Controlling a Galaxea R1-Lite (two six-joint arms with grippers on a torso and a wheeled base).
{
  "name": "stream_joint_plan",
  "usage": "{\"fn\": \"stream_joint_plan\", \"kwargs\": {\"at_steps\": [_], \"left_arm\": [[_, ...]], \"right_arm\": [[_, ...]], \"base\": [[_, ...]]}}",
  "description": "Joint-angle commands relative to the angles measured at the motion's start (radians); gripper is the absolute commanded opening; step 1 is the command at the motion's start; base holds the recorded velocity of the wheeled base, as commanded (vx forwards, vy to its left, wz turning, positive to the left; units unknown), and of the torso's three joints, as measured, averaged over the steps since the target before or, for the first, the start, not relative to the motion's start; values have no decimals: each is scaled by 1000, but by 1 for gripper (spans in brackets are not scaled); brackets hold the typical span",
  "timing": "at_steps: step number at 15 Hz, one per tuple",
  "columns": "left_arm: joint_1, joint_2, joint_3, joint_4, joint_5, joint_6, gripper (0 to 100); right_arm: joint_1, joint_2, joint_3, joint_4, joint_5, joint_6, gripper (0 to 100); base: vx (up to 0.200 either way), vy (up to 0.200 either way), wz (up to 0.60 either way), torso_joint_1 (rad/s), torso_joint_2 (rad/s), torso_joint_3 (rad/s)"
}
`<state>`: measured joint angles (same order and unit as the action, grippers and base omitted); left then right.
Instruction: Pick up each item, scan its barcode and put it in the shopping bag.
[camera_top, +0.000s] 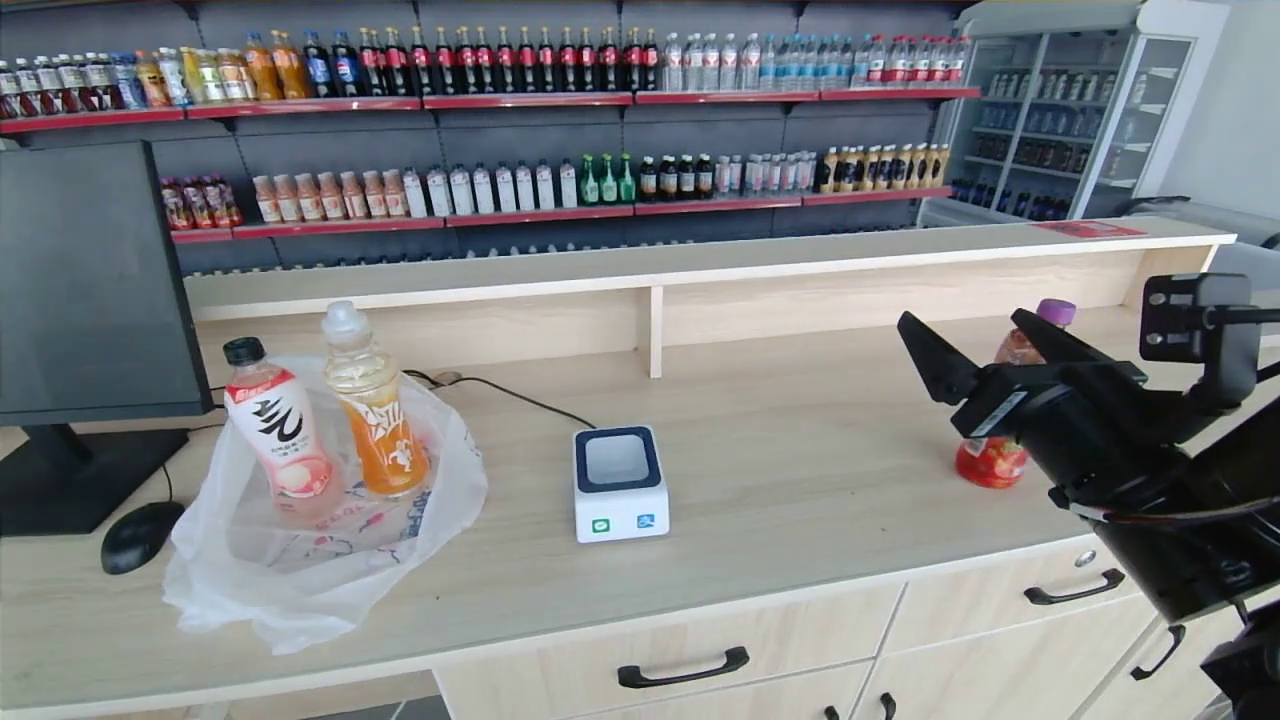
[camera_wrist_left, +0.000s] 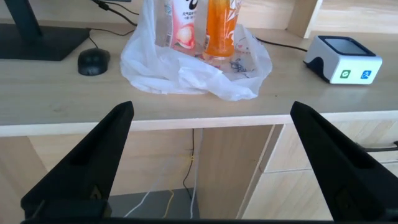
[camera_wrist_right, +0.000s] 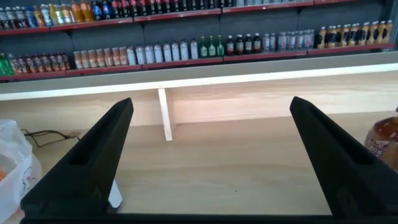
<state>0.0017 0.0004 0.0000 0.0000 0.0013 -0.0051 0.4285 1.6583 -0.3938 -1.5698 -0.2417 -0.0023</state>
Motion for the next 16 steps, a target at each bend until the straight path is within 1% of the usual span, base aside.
{"fn": "stream_joint_plan", "kwargs": {"at_steps": [1, 4, 7, 13, 16], "left_arm": [[0, 1, 0, 0, 0, 1, 100], [0, 1, 0, 0, 0, -4, 100], [0, 0, 0, 0, 0, -1, 100], [0, 1, 0, 0, 0, -4, 100], [0, 1, 0, 0, 0, -3, 100]], "right_arm": [[3, -3, 3, -1, 1, -2, 100], [50, -55, 58, -1, 1, -5, 100], [50, -100, 101, -1, 1, -5, 100], [52, -121, 124, -1, 1, -5, 100], [50, -107, 133, -1, -1, -5, 100]], "base": [[0, -200, 0, 2, -2, 2], [0, -200, 0, 2, 2, 4], [0, -200, 0, 4, 2, 4], [0, -200, 0, -1, 2, 4], [0, -200, 600, 4, 2, -1]]}}
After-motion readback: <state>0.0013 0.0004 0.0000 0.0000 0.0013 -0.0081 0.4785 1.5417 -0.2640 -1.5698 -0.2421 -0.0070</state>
